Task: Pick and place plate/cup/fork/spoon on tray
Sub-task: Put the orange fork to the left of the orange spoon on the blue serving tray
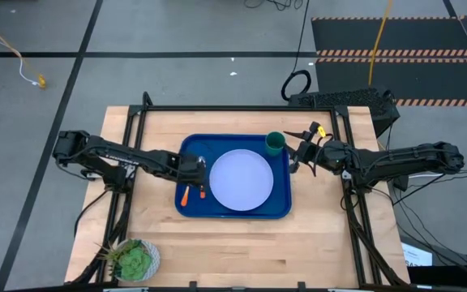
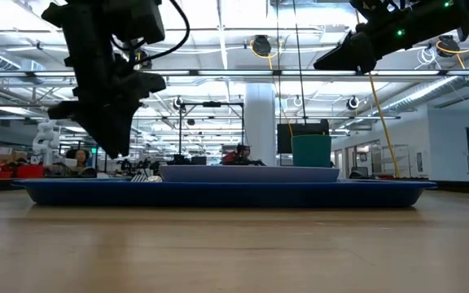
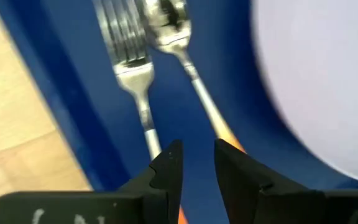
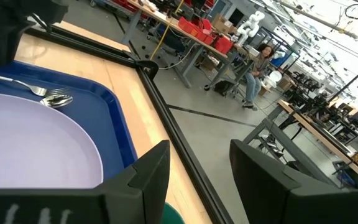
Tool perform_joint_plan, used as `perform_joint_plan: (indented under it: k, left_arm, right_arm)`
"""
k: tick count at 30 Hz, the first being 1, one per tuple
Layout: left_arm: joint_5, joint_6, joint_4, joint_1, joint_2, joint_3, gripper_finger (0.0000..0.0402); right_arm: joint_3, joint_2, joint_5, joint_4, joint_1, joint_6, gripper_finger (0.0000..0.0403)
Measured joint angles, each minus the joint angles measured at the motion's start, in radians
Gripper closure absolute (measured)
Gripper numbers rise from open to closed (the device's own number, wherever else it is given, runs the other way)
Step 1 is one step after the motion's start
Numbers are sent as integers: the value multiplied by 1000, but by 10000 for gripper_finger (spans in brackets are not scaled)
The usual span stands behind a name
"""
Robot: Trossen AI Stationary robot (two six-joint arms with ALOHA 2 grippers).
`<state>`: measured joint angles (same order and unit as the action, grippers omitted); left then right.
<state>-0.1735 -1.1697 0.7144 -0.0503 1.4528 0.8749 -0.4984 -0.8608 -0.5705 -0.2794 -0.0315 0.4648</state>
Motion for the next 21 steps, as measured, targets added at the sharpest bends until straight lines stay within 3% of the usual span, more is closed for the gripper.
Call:
perform_joint_plan:
  k: [12, 21]
  left_arm:
    - [-38, -30, 31, 9, 40, -1, 240]
    - [17, 41, -12, 44, 139, -1, 227]
  right_arm:
    - [0, 0, 0, 0, 0, 0, 243]
    - [0, 0, 0, -3, 0, 3, 243]
